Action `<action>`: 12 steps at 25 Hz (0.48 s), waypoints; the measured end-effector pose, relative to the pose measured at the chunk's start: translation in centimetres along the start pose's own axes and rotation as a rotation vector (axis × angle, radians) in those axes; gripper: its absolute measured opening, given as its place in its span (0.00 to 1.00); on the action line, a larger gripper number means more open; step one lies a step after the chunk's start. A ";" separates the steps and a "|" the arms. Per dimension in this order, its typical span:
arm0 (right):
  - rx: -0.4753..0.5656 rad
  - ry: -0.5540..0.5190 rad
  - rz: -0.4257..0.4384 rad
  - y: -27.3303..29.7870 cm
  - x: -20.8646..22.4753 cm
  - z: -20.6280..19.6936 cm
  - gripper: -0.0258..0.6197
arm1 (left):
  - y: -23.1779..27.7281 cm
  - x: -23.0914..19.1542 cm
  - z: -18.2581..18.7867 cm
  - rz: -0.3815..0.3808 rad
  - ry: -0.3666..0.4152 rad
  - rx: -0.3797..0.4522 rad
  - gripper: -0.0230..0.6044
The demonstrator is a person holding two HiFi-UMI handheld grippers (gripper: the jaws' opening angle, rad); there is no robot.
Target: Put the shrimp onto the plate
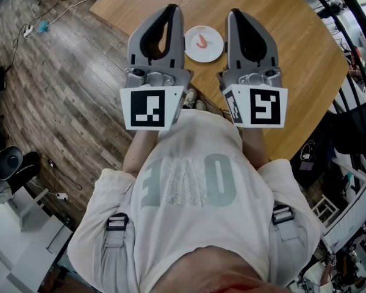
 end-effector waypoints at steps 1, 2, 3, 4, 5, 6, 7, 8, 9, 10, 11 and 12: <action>0.001 -0.001 0.000 0.0 0.0 0.0 0.07 | 0.0 0.0 0.0 0.001 0.000 0.002 0.06; 0.001 -0.001 0.000 0.0 -0.1 0.0 0.07 | 0.0 0.0 0.1 0.002 0.000 0.003 0.06; 0.000 -0.001 0.000 -0.1 -0.1 0.1 0.07 | 0.0 0.0 0.1 0.001 0.000 0.004 0.06; -0.003 -0.001 0.000 -0.1 -0.1 0.1 0.07 | 0.0 0.1 0.2 0.000 0.000 0.002 0.06; -0.007 0.000 0.001 -0.2 -0.1 0.0 0.07 | 0.0 0.1 0.2 -0.001 0.001 0.001 0.06; -0.013 0.000 0.004 -0.1 -0.1 -0.1 0.07 | 0.0 0.2 0.2 -0.002 0.004 0.001 0.06; -0.018 0.000 0.009 -0.1 -0.2 -0.2 0.07 | 0.1 0.2 0.2 -0.003 0.008 0.002 0.06; -0.022 0.001 0.015 0.0 -0.2 -0.3 0.07 | 0.1 0.2 0.2 -0.003 0.011 0.004 0.06; -0.026 0.002 0.019 0.0 -0.2 -0.4 0.07 | 0.1 0.2 0.1 -0.002 0.012 0.005 0.06; -0.029 0.004 0.022 0.1 -0.2 -0.5 0.07 | 0.1 0.2 0.1 -0.001 0.012 0.004 0.06; -0.031 0.005 0.023 0.1 -0.2 -0.5 0.07 | 0.2 0.2 0.1 0.000 0.011 0.003 0.06; -0.033 0.005 0.023 0.1 -0.2 -0.4 0.07 | 0.2 0.1 0.2 0.000 0.012 0.002 0.06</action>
Point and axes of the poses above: the fingertips, and each gripper's own axes: y forward along the fingers, x to its right, z out of its top, the point moved 1 cm from there along -y, backward along the fingers, and after that the axes turned 9 degrees about -x, right-handed, at the moved point
